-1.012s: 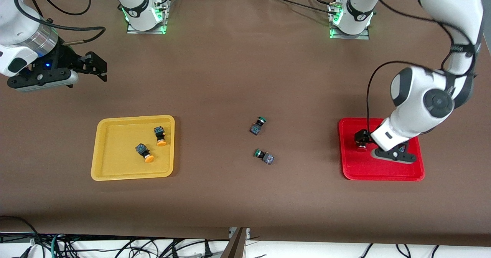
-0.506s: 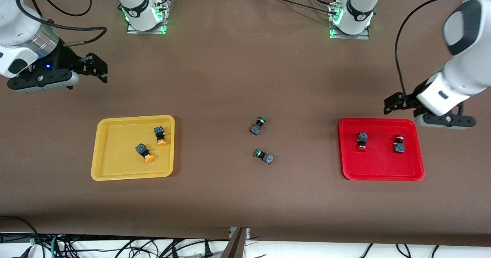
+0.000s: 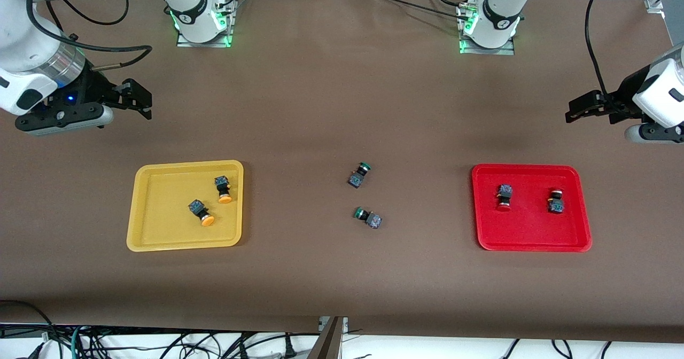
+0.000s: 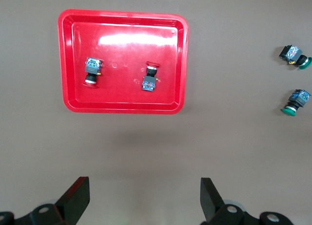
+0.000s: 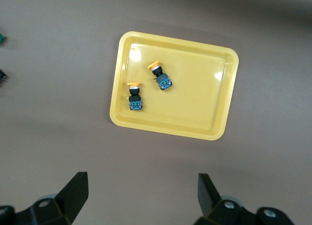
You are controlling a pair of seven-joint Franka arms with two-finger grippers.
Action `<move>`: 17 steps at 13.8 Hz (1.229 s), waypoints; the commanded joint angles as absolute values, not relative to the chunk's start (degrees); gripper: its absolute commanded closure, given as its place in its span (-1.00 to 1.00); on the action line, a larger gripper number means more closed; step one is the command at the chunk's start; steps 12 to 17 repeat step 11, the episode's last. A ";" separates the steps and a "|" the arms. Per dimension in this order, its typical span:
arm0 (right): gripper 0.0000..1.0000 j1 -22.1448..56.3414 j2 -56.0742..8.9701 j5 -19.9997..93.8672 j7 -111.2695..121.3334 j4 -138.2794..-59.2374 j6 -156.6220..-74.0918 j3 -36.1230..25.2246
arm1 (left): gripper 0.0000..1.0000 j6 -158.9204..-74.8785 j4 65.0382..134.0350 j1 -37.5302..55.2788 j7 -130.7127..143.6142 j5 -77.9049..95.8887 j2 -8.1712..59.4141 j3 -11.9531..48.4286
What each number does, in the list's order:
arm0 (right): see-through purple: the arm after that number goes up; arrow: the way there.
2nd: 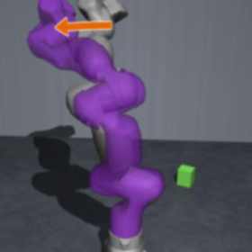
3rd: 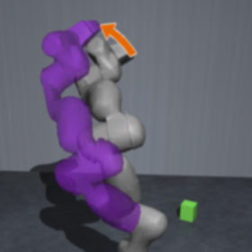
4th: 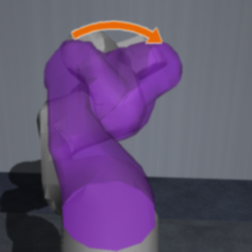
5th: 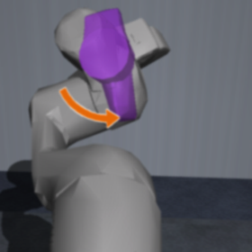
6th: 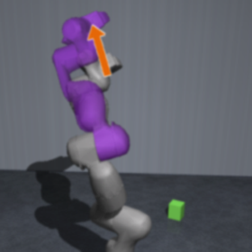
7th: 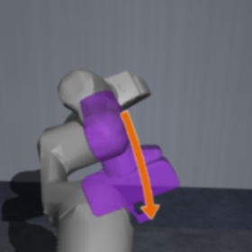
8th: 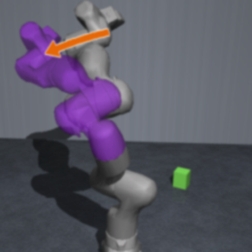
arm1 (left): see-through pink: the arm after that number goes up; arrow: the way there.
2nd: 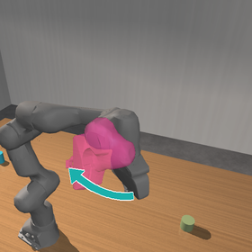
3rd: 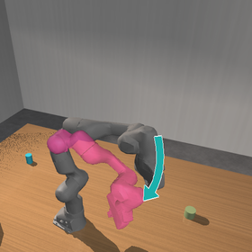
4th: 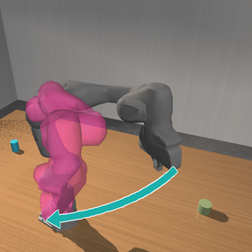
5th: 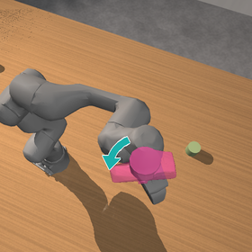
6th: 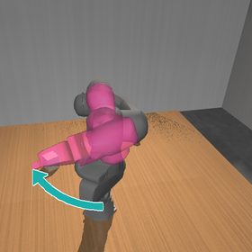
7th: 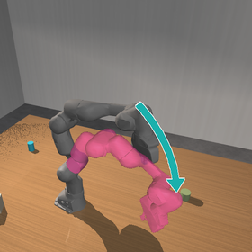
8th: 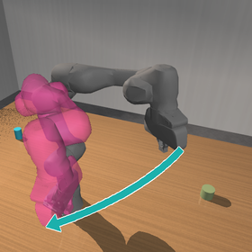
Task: Place red and yellow buttons in trays
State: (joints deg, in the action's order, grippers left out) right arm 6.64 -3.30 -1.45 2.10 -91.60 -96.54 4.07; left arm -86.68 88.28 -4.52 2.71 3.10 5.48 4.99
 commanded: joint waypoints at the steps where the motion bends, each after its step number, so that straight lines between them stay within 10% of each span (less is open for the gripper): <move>1: -0.99 6.06 -3.96 -1.93 1.58 -90.09 -96.24 4.92 | -1.00 -85.78 87.71 -3.69 5.09 2.72 5.71 5.36; 17: -0.99 6.06 -3.96 -2.46 2.02 -89.91 -96.24 4.92 | -1.00 -85.61 85.17 -3.96 4.83 2.64 8.44 5.19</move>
